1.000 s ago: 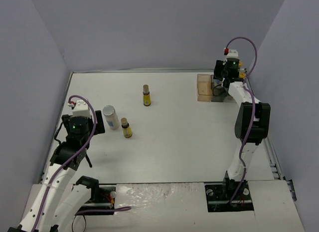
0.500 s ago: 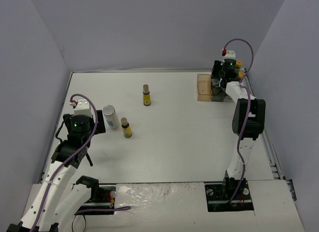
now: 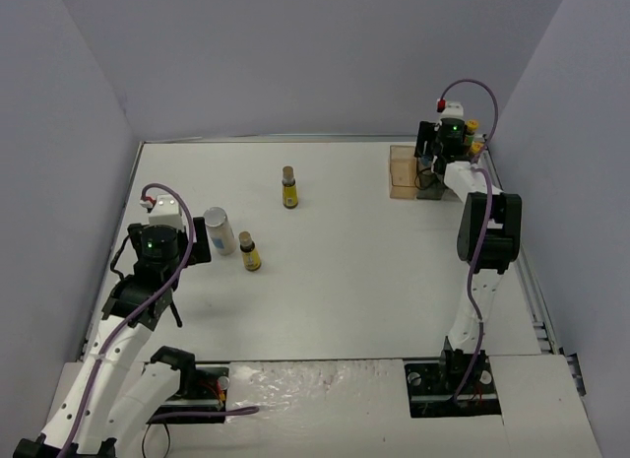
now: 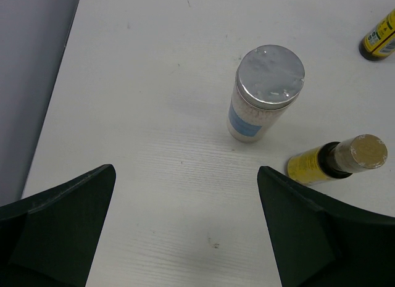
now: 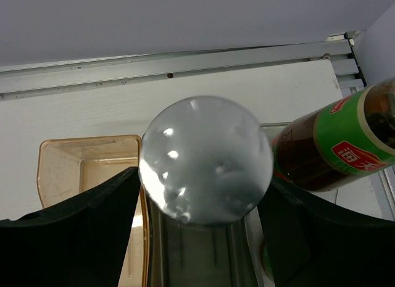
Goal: Organize the condiment bottles
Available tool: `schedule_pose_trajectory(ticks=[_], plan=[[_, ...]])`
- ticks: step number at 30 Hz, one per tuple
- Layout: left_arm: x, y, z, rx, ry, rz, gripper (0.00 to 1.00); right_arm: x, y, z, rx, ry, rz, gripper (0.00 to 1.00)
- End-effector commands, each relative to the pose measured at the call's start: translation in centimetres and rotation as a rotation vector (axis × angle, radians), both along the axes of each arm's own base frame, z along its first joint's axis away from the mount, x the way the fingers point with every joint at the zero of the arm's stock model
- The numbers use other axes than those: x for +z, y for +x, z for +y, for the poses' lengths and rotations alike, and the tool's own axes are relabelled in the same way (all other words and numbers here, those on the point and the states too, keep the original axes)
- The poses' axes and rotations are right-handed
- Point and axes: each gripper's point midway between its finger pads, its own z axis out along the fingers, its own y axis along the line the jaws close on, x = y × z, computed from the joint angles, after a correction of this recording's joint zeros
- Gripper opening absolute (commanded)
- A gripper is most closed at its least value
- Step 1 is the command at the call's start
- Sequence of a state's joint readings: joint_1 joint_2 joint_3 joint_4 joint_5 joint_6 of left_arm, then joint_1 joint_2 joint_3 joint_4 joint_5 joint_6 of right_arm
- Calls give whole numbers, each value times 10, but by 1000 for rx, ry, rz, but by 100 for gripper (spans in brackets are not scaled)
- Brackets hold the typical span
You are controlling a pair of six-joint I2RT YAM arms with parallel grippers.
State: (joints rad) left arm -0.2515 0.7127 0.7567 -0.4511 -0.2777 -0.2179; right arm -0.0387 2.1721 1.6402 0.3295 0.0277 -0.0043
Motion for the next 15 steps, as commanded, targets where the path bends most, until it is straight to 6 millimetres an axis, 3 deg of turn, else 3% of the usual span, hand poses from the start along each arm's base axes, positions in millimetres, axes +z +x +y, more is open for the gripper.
schedule_pose_trajectory(ticks=[1, 7, 15], plan=[[17, 14, -17, -40, -91, -41, 97, 112, -2, 0, 8, -14, -202, 87], [16, 22, -20, 16, -148, 0, 97, 170, -38, 10, 27, 2, -255, 97], [16, 48, -28, 53, -184, 64, 97, 224, -107, 71, 158, 67, -328, 100]])
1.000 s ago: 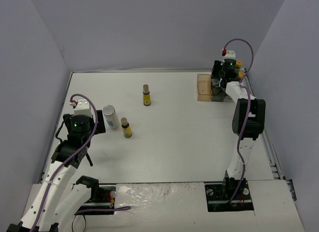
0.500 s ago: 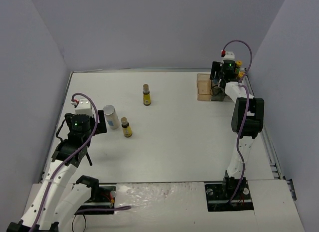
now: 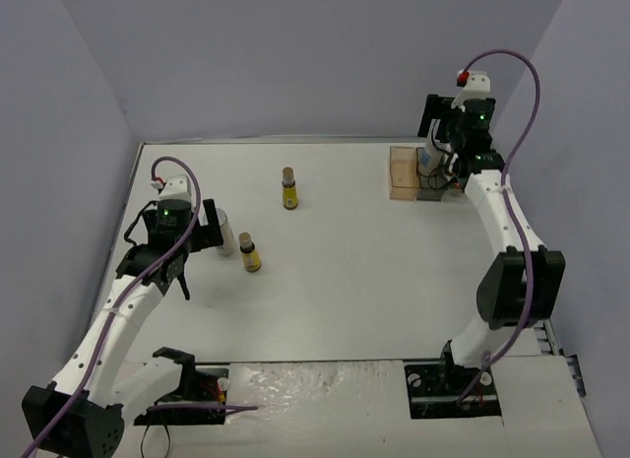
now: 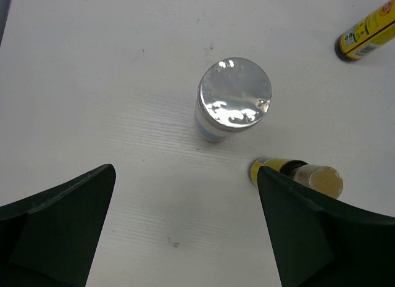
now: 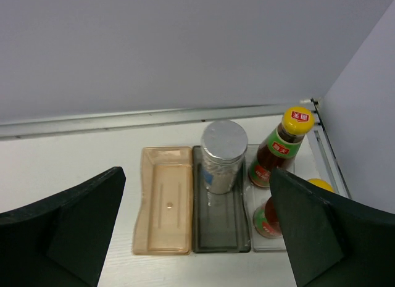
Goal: Organize the condiment bottles
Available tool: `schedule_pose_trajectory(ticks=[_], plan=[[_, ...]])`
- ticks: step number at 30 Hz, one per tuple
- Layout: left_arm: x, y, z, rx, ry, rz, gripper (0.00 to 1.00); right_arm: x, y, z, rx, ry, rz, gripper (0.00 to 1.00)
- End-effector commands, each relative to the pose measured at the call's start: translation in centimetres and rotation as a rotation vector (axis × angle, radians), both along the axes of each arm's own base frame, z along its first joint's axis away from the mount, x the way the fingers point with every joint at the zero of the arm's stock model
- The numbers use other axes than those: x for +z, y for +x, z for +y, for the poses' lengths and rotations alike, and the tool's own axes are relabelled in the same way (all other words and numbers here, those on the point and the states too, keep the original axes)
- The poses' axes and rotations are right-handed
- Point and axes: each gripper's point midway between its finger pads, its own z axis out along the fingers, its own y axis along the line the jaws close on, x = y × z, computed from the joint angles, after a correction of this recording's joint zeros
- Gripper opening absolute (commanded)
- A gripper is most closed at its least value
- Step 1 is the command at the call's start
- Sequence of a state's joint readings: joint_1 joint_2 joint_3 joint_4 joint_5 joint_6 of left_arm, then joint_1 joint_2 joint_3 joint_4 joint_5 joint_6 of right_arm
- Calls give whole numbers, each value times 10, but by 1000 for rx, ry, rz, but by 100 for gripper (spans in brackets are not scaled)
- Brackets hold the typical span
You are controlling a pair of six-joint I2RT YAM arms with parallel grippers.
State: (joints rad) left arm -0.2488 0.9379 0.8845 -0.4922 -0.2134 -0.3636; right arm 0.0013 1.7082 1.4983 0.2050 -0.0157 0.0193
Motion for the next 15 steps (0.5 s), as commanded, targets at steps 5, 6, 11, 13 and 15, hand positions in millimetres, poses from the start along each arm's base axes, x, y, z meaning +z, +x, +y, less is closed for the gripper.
schedule_pose_trajectory(ticks=[5, 6, 11, 13, 15], plan=[[29, 50, -13, 25, -56, -40, 97, 52, -70, 79, 169, 85, -126, 100], [28, 56, -15, 19, -58, -34, 97, 48, -77, 85, 183, 103, -121, 100], [8, 75, -20, 24, -49, 41, 97, 31, -103, 102, 238, 169, -90, 100], [0, 81, -22, 19, -47, 66, 97, 30, -113, 102, 242, 179, -92, 100], [-8, 88, -25, 14, -48, 90, 97, 19, -120, 103, 243, 186, -70, 100]])
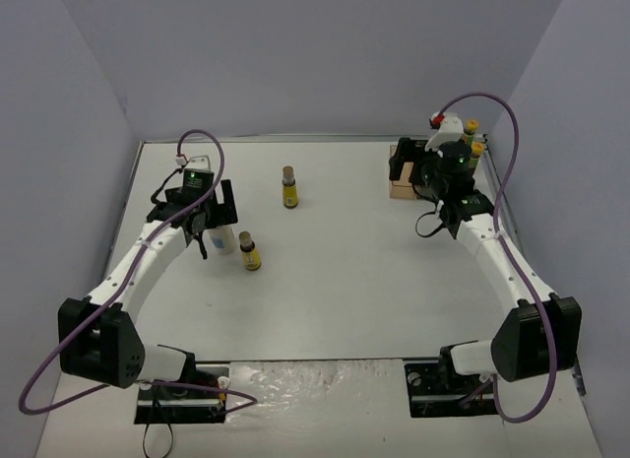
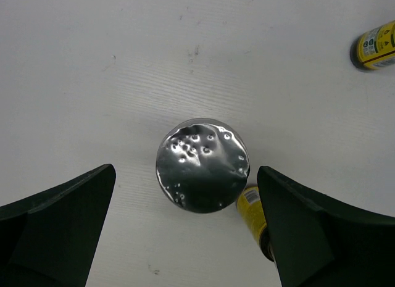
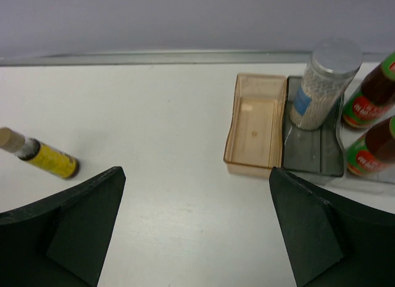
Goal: Organize the condiment bottles
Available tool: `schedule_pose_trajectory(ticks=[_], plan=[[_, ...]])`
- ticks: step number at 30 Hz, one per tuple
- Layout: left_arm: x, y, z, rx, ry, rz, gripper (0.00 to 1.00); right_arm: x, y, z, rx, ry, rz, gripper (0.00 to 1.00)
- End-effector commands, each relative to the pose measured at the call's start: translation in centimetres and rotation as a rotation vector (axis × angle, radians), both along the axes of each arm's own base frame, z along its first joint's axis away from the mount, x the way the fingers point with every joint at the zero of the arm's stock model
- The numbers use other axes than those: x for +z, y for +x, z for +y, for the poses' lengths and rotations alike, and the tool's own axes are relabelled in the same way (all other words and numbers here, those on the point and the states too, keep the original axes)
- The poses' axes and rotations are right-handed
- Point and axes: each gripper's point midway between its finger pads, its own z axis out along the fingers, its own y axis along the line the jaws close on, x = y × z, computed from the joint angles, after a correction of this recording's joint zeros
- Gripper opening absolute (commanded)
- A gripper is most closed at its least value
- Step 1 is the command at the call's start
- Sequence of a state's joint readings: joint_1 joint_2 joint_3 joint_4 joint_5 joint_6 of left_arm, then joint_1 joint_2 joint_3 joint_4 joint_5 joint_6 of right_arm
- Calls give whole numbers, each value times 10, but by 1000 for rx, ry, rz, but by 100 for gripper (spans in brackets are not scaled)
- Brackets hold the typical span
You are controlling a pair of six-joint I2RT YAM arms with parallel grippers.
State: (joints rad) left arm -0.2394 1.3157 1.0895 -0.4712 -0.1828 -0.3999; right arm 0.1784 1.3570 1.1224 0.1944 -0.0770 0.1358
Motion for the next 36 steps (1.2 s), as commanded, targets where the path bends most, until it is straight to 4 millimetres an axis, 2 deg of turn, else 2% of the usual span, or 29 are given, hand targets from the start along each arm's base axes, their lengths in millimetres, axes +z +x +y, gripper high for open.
schedule_pose_trajectory(ticks=[1, 4, 6, 9, 11, 13, 15, 17, 20, 22, 24, 27, 32, 33, 34, 36], plan=[[12, 27, -7, 6, -36, -40, 97, 34, -21, 9, 31, 75, -102, 100], [7, 31, -12, -2, -51, -2, 95, 29, -30, 7, 28, 82, -92, 100], [1, 31, -13, -1, -57, 24, 87, 25, -35, 6, 23, 83, -88, 100], [-9, 31, -14, 4, -53, 72, 69, 21, -41, 4, 16, 82, -80, 100], [-10, 31, -16, -3, -57, 95, 48, 19, -46, 2, 9, 80, -79, 100], [-10, 32, -18, -10, -59, 107, 36, 19, -48, -1, 0, 75, -81, 100], [0, 39, -22, -26, -71, 89, 21, 20, -52, -3, -6, 67, -81, 100], [16, 46, -29, -50, -91, 67, 10, 23, -55, -6, -14, 57, -86, 100], [35, 53, -40, -93, -114, 34, 6, 28, -59, -9, -19, 45, -95, 100], [60, 59, -60, -154, -124, -14, 5, 30, -62, -11, -22, 32, -98, 100], [84, 61, -90, -239, -115, -57, 5, 32, -65, -13, -25, 22, -100, 100], [101, 55, -139, -361, -104, -84, 5, 33, -68, -14, -27, 18, -99, 100], [107, 36, -222, -533, -113, -86, 6, 40, -75, -16, -28, 15, -107, 100], [100, 37, -224, -536, -105, -72, 6, 39, -76, -17, -28, 14, -103, 100], [97, 31, -244, -576, -89, -71, 6, 41, -78, -17, -25, 5, -108, 100], [92, 25, -270, -627, -79, -67, 6, 41, -83, -16, 3, -16, -109, 100]])
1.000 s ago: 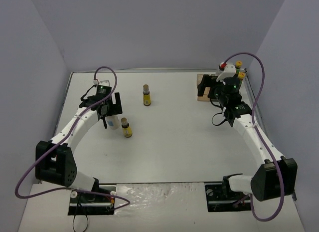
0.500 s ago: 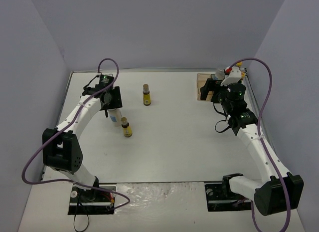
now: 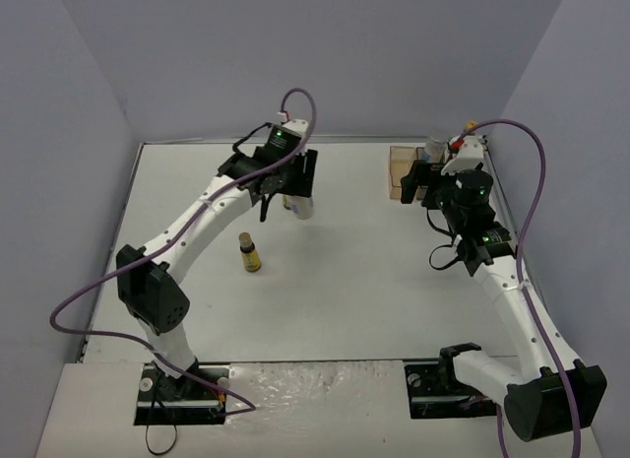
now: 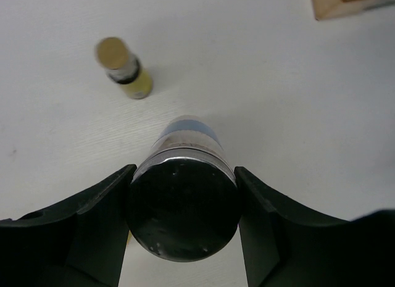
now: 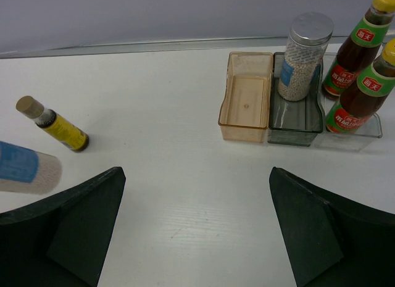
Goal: Organize the condiment bottles
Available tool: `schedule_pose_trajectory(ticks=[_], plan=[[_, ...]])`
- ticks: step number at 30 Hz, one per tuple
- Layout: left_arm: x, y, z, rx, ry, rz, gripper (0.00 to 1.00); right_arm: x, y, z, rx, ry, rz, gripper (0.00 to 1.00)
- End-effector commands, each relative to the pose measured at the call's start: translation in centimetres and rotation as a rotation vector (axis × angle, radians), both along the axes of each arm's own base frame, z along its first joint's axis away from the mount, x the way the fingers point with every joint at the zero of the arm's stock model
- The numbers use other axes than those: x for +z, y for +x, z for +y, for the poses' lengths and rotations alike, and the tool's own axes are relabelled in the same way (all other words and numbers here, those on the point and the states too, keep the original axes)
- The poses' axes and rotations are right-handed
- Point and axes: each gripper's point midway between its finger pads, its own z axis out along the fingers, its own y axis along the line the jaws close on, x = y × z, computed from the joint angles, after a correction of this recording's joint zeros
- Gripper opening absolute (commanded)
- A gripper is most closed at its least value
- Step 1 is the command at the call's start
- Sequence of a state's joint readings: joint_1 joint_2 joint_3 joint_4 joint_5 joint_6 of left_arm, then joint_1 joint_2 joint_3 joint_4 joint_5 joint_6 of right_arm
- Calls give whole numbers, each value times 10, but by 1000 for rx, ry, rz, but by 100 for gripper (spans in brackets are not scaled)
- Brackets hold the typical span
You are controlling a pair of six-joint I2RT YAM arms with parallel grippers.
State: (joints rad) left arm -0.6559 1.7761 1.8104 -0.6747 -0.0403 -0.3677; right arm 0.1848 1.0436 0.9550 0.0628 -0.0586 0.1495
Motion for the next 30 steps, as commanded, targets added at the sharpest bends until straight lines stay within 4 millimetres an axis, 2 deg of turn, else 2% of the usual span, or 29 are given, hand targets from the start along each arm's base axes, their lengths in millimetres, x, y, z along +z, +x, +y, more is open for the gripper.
schedule_pose_trajectory(ticks=[1, 6, 8, 11, 13, 14, 15, 17, 20, 24, 30], plan=[[15, -11, -48, -102, 2, -57, 6, 29, -8, -2, 20, -33, -90, 100], [-5, -21, -88, -180, 16, -41, 8, 25, -20, -5, 21, -49, -75, 100], [-17, -25, -96, -195, 27, -26, 11, 21, -24, -4, 35, -56, -66, 100], [-33, -33, -103, -213, 47, -4, 26, 17, -28, 2, 80, -66, -54, 100], [-39, -36, -102, -212, 56, 2, 31, 14, -28, 5, 99, -69, -46, 100], [-40, -37, -102, -208, 55, 2, 34, 6, -31, 7, 113, -70, -16, 100], [-40, -37, -100, -204, 54, -1, 44, 3, -31, 9, 124, -70, -8, 100], [-40, -39, -96, -197, 50, -9, 57, 1, -31, 11, 136, -69, -3, 100], [-39, -43, -90, -197, 50, -17, 82, -3, -28, 16, 167, -71, 11, 100], [-21, -47, -78, -185, 37, -52, 96, -5, -23, 24, 206, -74, 24, 100], [23, -43, -41, -106, -27, -133, 97, -3, -16, 46, 276, -85, 30, 100]])
